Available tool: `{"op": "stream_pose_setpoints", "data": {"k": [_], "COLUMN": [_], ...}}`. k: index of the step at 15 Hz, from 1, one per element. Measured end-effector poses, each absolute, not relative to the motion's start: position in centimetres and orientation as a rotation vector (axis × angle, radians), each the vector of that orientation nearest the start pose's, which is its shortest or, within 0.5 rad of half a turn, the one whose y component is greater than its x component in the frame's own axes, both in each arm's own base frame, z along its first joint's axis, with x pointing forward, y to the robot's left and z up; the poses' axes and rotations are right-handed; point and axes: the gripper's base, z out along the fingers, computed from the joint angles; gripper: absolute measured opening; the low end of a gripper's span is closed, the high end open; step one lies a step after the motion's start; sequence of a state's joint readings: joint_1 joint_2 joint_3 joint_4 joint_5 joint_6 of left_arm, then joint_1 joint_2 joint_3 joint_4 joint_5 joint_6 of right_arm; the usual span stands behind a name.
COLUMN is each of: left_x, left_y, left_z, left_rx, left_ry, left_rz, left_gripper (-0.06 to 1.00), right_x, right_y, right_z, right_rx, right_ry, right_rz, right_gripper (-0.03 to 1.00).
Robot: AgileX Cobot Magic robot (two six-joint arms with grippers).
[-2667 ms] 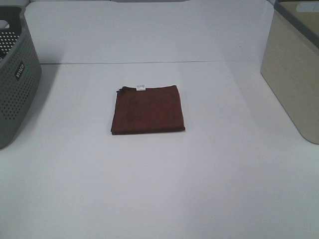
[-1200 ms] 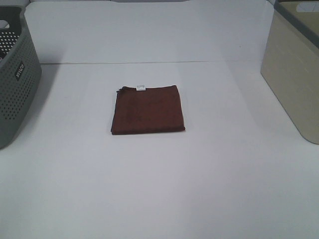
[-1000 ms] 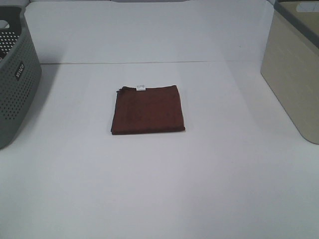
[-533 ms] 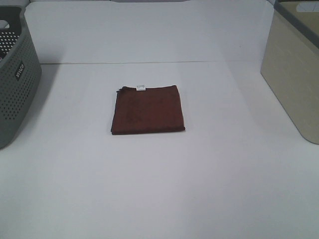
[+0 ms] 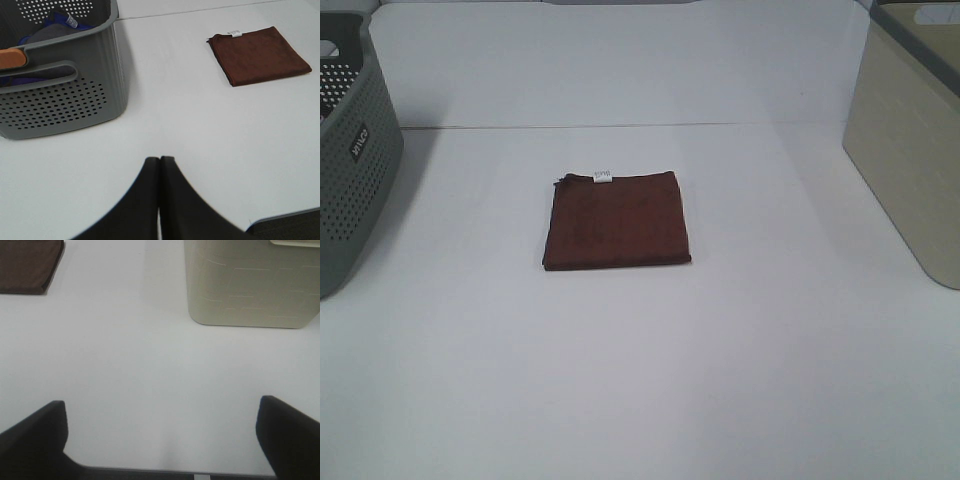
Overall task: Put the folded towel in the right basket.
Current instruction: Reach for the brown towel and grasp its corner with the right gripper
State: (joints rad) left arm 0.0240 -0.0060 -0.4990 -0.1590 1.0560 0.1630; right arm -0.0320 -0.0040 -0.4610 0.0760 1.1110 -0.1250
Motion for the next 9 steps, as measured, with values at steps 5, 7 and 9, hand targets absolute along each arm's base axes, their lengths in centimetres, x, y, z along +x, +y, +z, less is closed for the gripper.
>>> {"op": "stream_pose_setpoints", "data": {"k": [5, 7, 9], "left_x": [-0.58, -0.58, -0.58], "left_y": [-1.27, -1.27, -1.27], "left_z": [27.82, 27.82, 27.82], "left_rx": [0.148, 0.148, 0.148], "left_ry": [2.02, 2.02, 2.02], "left_rz": [-0.072, -0.072, -0.072], "left_gripper": [0.0, 0.0, 0.0], "right_x": [-0.35, -0.34, -0.34], "right_y": [0.89, 0.72, 0.64], "right_z": [26.28, 26.27, 26.26], "right_rx": [-0.105, -0.104, -0.103], "right_ry": [2.122, 2.124, 2.124], "right_rz": [0.038, 0.013, 0.001], "right_gripper": [0.98, 0.98, 0.98]}}
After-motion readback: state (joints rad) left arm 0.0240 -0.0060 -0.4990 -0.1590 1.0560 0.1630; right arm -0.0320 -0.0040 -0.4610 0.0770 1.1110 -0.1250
